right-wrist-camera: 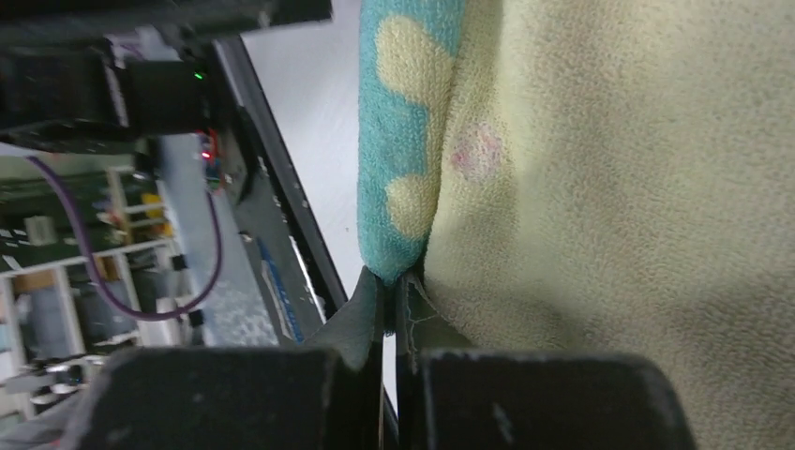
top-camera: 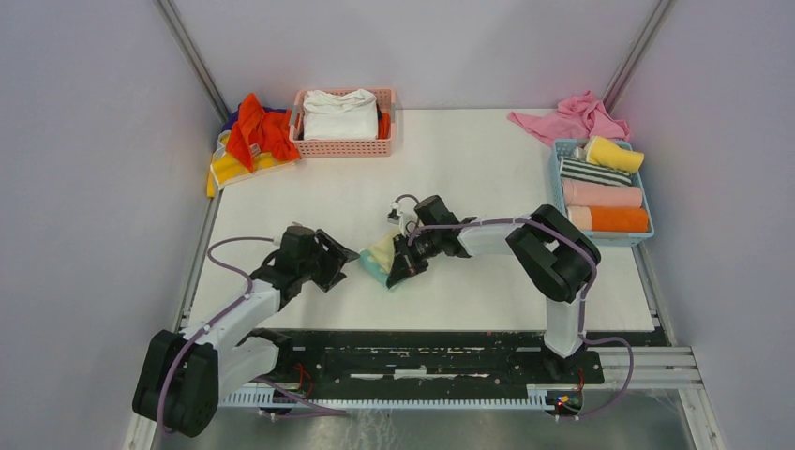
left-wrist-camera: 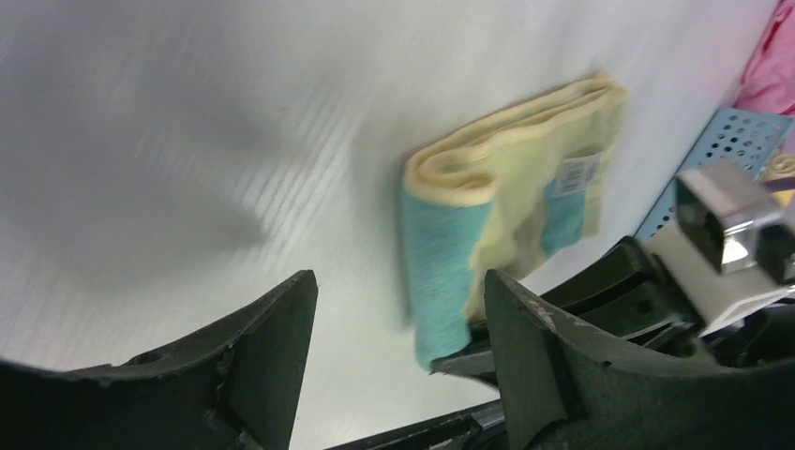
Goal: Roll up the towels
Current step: Roll the towel at the center of the board.
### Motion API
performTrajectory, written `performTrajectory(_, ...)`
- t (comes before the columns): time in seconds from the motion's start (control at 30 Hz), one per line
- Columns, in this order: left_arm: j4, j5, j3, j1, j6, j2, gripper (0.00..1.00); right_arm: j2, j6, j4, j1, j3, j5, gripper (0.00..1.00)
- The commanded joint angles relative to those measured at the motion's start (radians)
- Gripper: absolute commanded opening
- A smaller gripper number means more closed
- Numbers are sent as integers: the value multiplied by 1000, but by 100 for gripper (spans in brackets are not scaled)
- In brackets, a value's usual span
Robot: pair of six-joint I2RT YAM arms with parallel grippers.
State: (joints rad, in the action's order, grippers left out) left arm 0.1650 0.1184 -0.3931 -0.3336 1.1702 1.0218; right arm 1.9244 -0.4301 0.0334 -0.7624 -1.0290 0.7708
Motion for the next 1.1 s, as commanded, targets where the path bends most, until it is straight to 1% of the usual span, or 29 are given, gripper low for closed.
performTrajectory(0.0, -51, 80, 60, 2, 68, 22, 73, 34, -281, -389, 52, 79, 191, 1)
performTrajectory(0.13, -123, 106, 37, -11, 68, 118, 73, 67, -340, -457, 74, 122, 199, 1)
performTrajectory(0.3, -208, 138, -8, -20, 75, 222, 73, 88, -319, -435, 83, 142, 194, 1)
performTrajectory(0.43, -227, 108, -33, -26, 83, 260, 73, 102, -305, -420, 88, 143, 192, 1)
performTrajectory(0.5, -226, 95, -43, -27, 80, 293, 71, 107, -300, -415, 90, 141, 192, 0)
performTrajectory(0.6, -231, 83, -53, -35, 81, 354, 65, 95, -282, -390, 90, 141, 184, 1)
performTrajectory(0.67, -234, 69, -59, -45, 81, 399, 59, 76, -244, -333, 89, 135, 163, 1)
performTrajectory(0.73, -236, 47, -65, -56, 83, 435, 50, 48, -181, -259, 90, 124, 125, 2)
performTrajectory(0.8, -240, 34, -66, -62, 90, 463, 44, 16, -129, -181, 89, 114, 86, 4)
performTrajectory(0.9, -248, 27, -68, -67, 98, 491, 27, -50, -42, -55, 77, 96, 5, 12)
performTrajectory(0.97, -244, 29, -75, -74, 106, 493, 16, -108, 21, 33, 59, 85, -83, 18)
performTrajectory(1.07, -174, 0, -103, -99, 120, 476, 4, -206, 101, 148, 10, 69, -255, 30)
